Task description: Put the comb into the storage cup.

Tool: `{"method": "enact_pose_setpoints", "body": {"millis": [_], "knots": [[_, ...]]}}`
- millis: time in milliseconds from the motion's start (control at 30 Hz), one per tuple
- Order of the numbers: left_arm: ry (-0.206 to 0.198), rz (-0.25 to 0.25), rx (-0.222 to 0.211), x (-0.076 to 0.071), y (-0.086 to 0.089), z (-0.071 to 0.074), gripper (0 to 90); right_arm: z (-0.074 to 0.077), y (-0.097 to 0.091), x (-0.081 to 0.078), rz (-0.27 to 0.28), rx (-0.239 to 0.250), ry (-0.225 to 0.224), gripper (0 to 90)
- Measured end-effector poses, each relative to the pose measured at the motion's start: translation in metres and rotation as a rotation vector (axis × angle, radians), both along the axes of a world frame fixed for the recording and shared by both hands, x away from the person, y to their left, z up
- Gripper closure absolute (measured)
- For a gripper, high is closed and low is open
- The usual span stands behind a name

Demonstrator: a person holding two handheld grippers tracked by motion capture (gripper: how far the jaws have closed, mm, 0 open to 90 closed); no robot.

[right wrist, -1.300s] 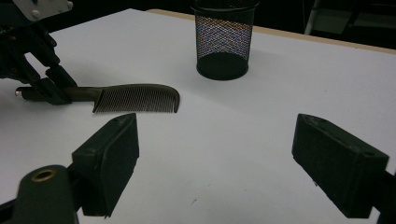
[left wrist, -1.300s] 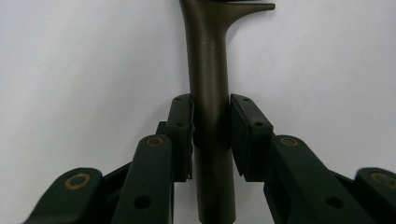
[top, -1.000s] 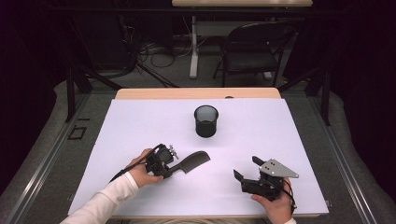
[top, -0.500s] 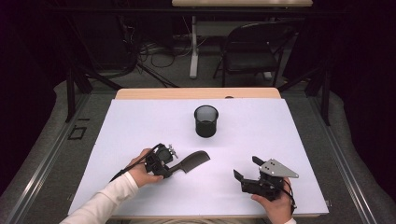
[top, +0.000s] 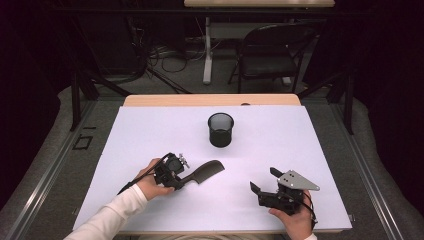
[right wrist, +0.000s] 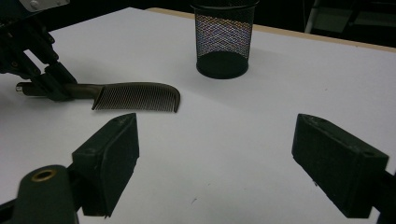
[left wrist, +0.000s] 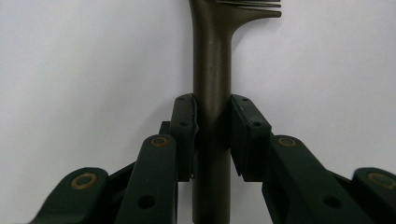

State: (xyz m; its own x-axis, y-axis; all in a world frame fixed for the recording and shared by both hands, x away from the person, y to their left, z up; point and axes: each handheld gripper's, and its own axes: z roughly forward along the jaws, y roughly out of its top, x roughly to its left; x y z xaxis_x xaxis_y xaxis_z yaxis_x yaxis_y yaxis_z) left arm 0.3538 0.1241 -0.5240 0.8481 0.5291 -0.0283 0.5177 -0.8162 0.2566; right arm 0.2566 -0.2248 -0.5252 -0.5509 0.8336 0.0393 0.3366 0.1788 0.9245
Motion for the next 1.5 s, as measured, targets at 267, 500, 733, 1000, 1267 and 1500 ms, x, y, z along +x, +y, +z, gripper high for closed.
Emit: {"method": "enact_pose_setpoints", "body": {"millis": [267, 500, 733, 1000, 1267, 1500], "knots": [[-0.006, 0.007, -0.019, 0.000, 0.002, 0.000, 72.6, 0.000, 0.000, 0.000, 0.000, -0.002, 0.002, 14.8], [-0.034, 0.023, -0.061, -0.001, 0.004, 0.005, 72.6, -0.001, 0.000, 0.000, 0.000, -0.003, -0.002, 14.7], [-0.062, 0.037, -0.099, -0.003, 0.007, 0.011, 72.6, -0.001, 0.000, 0.000, 0.002, -0.011, 0.001, 14.8], [-0.089, 0.050, -0.145, -0.005, 0.009, 0.016, 72.6, -0.001, 0.001, 0.000, 0.005, -0.014, 0.002, 14.9], [-0.125, 0.064, -0.205, -0.006, 0.009, 0.025, 72.6, -0.002, 0.002, 0.001, 0.003, -0.018, -0.002, 14.9], [-0.147, 0.075, -0.240, -0.008, 0.009, 0.029, 72.6, -0.002, 0.002, 0.001, 0.002, -0.021, -0.001, 15.0]]}}
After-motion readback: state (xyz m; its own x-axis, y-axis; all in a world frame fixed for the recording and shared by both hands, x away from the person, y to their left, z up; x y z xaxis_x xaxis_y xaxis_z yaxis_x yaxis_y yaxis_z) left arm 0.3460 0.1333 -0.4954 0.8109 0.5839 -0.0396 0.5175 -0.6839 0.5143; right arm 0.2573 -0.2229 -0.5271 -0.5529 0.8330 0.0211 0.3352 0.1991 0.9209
